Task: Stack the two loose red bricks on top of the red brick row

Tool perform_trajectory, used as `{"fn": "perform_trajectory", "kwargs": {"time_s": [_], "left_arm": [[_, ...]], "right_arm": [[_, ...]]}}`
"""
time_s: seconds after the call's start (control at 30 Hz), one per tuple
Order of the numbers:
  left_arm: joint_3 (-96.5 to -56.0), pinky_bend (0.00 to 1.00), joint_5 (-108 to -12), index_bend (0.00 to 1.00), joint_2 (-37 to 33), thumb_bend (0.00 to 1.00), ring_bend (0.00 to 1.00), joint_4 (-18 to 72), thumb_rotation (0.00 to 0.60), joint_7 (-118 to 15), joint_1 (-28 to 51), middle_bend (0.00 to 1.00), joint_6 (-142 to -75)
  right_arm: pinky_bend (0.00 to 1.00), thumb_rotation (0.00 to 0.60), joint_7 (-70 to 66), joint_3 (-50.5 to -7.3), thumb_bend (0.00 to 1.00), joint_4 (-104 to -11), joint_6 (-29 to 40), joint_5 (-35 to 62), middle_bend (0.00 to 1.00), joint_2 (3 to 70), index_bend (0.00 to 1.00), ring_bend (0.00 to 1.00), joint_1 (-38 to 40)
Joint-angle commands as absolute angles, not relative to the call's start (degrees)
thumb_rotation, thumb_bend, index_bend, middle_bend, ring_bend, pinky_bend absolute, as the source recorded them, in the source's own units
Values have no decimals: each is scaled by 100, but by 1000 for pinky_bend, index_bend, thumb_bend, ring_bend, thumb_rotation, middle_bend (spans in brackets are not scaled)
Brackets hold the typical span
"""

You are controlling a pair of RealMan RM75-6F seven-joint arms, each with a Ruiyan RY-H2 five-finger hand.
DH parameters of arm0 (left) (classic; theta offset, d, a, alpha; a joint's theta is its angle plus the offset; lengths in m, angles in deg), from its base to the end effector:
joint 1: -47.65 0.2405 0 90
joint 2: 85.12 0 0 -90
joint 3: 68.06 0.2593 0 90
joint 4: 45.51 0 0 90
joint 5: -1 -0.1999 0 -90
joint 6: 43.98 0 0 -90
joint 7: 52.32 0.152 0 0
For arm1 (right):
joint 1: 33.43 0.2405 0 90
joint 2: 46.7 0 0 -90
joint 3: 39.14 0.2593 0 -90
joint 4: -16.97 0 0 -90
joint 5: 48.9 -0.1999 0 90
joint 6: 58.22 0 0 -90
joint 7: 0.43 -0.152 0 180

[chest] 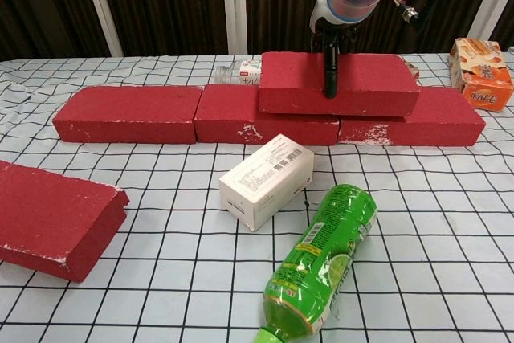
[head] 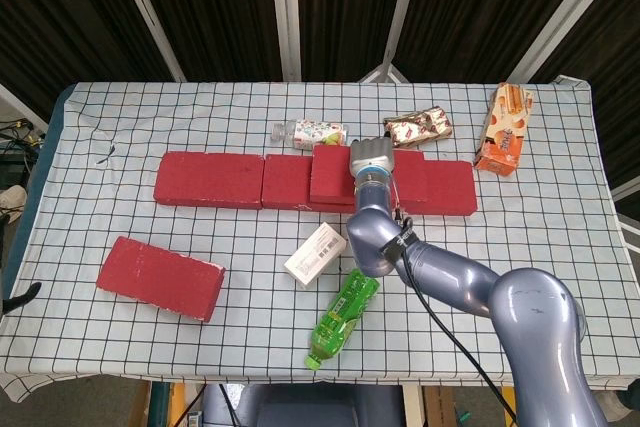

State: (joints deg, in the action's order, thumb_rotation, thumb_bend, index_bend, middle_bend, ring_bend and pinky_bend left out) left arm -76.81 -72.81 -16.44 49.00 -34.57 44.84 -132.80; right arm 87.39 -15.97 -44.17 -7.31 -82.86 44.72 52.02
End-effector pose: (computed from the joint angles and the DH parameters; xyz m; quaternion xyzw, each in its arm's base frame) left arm -0.3229 0.1916 0.1756 -0.5243 -0.3555 -0.3148 0.7069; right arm -0.0156 -0.4824 0.0079 0.7118 -0.4476 0.0766 0.5358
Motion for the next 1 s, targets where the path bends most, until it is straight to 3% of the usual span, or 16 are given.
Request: {"fn": "perform_trajectory", "kwargs": {"time_s": [0.03, 1.0], "left_arm": [[-7686, 99, -7272, 86, -1640, 133, 0, 4909, 600, -3448, 4499, 0, -13316], [-7712, 99, -7169, 86, -1611, 133, 0, 4897, 600, -3391, 4484, 0, -13356]], "right_arm": [[0, 600, 8866, -1535, 338, -4288, -804, -8310, 294, 4533, 384, 211, 5157], [0, 600, 9557, -928, 338, -3875, -898, -8304, 294, 4844, 384, 211, 4973]]}}
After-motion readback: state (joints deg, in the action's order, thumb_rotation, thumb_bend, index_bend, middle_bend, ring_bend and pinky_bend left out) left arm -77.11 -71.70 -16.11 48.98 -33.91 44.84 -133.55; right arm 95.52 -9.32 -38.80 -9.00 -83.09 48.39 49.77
